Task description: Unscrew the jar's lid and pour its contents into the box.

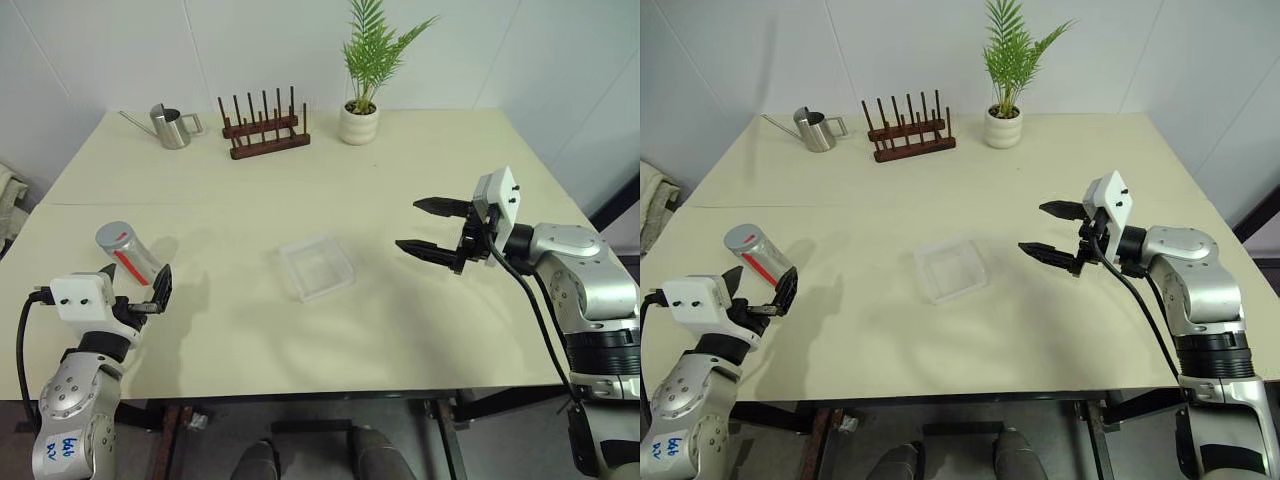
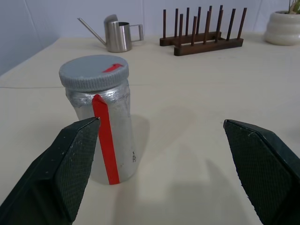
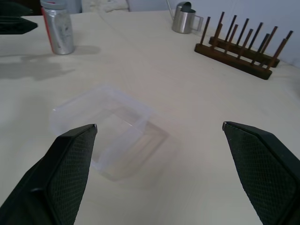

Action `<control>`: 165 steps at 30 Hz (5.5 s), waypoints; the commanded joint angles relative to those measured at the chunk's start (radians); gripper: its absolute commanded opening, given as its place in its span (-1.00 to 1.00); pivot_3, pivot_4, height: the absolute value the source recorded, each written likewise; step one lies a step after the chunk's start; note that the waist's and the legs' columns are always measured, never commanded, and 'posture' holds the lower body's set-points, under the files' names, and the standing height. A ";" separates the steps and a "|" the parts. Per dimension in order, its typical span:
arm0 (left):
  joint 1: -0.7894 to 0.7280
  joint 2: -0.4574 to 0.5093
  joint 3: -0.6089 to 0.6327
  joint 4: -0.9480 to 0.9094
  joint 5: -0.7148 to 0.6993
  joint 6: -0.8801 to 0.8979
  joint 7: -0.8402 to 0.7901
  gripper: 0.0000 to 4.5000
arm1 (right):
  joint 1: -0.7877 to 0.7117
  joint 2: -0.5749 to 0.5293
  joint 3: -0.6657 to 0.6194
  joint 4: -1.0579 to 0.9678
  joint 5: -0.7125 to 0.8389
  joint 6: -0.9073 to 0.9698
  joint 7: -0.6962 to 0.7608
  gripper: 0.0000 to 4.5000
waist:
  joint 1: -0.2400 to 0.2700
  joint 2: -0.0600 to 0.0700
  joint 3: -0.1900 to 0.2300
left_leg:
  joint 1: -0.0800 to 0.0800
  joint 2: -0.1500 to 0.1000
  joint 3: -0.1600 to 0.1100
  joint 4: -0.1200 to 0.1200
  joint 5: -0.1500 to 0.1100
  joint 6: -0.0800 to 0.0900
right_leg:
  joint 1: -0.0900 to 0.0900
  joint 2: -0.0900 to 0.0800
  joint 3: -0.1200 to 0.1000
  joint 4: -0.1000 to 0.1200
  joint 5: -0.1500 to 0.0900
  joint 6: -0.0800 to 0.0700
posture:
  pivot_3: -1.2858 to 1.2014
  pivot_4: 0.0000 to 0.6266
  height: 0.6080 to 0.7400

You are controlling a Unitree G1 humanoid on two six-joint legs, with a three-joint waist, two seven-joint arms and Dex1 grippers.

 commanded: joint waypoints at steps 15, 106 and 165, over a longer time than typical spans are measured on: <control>-0.055 0.006 0.068 0.062 0.027 -0.054 0.097 0.99 | -0.021 0.060 0.011 0.018 -0.019 -0.069 -0.012 1.00 | -0.001 0.000 0.000 | 0.000 0.000 0.000 0.000 0.000 0.000 | 0.000 0.000 0.000 0.000 0.000 0.000 | 0.03 -0.52 1.00; -0.455 0.211 -0.409 0.227 -0.176 0.022 -0.661 -0.17 | 0.095 0.363 0.075 -0.736 0.112 0.402 -0.683 1.00 | 0.000 0.000 0.000 | -0.006 0.001 -0.002 -0.010 -0.001 0.000 | -0.007 0.000 -0.001 -0.005 0.004 0.009 | 0.03 -0.52 1.00; -0.553 0.195 -0.470 0.281 -0.216 0.062 -0.847 -0.17 | 0.012 0.368 0.263 -0.675 0.140 0.380 -0.485 0.14 | 0.004 0.000 0.000 | -0.009 0.001 -0.006 -0.011 -0.001 0.000 | -0.009 -0.001 -0.007 -0.005 0.006 0.013 | 0.03 -0.52 1.00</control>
